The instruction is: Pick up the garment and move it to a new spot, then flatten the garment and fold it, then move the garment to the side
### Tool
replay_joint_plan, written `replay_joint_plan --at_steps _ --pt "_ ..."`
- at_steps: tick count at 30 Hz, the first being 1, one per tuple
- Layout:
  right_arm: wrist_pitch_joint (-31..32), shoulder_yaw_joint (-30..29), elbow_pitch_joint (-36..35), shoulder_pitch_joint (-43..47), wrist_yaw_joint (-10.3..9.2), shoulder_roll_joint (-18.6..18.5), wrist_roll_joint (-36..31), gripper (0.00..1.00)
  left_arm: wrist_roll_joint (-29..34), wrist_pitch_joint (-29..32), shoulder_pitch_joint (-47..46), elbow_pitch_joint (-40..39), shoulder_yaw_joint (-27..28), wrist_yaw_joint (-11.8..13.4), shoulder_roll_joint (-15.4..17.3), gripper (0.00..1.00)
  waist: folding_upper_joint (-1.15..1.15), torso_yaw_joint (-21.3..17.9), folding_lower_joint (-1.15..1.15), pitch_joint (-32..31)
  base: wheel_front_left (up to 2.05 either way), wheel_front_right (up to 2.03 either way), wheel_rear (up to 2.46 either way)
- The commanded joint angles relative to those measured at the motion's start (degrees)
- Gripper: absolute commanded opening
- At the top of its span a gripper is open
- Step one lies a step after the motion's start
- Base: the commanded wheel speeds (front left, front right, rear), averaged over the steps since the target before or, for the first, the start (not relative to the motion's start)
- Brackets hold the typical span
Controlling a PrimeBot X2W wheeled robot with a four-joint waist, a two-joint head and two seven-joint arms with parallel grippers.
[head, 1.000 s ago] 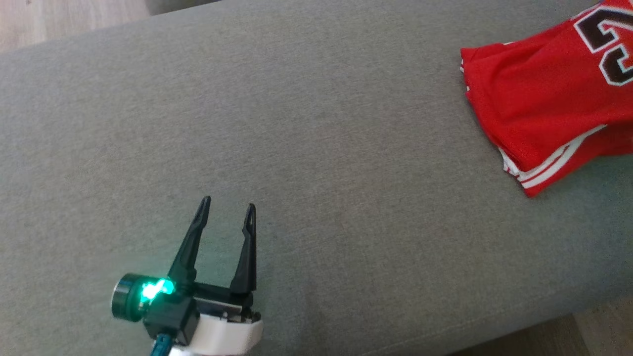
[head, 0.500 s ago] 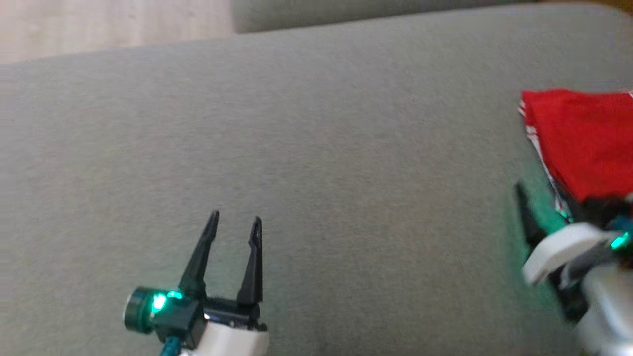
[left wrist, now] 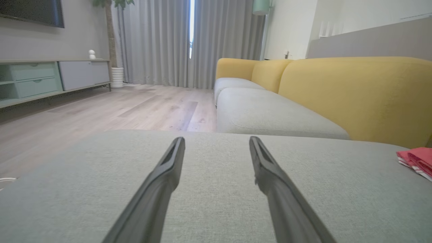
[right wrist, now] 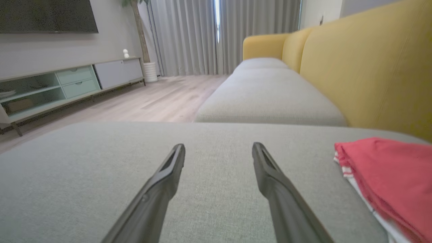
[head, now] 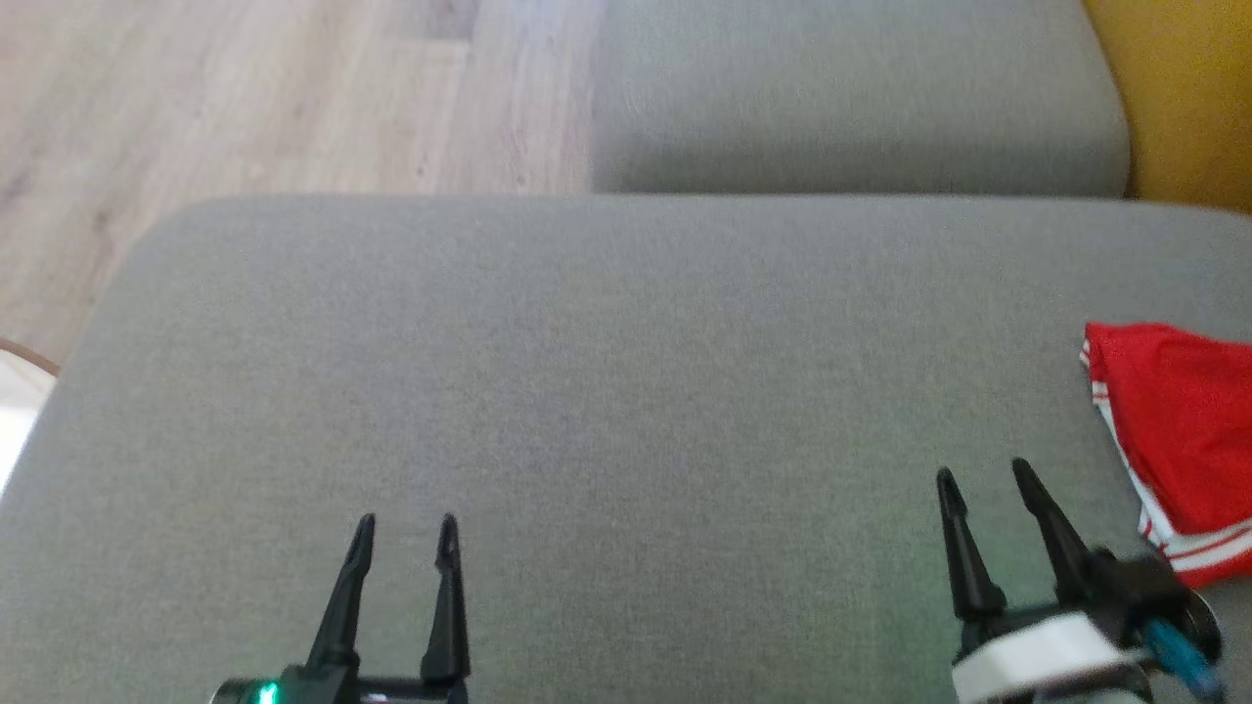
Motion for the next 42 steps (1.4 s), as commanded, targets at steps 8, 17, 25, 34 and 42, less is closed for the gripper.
replay_joint_plan --at_steps 8,17,25,34,42 --pt "-0.61 -3.06 -15.46 12.27 -0.04 2.25 -3.37 1.00 2.31 -0.29 3.87 -6.18 4.82 -1.79 -0.37 1.00 0.00 1.42 0.02 -5.71 0.00 0.00 0.00" --pt "-0.62 -1.86 -17.13 17.47 -0.04 2.54 -2.54 1.00 4.28 -0.29 7.38 -5.85 7.22 -4.09 -0.37 1.00 0.00 0.90 0.02 -7.96 0.00 0.00 0.00" --pt "-0.62 -1.77 -17.46 18.04 -0.04 2.56 -2.65 1.00 4.49 -0.29 8.20 -5.26 8.07 -5.64 -0.37 1.00 0.00 0.91 0.02 -8.37 0.00 0.00 0.00" --pt "0.12 -2.73 -11.89 19.98 0.00 3.15 -1.79 0.00 3.30 0.10 10.31 0.01 5.66 -5.63 0.03 0.00 0.00 0.88 0.02 -8.21 0.00 0.00 0.00" --pt "1.14 -2.87 -11.26 18.06 0.00 2.74 4.22 0.00 -2.76 1.12 8.70 0.54 6.25 -5.96 0.39 0.00 0.00 0.41 0.02 -7.54 0.00 0.00 0.00"
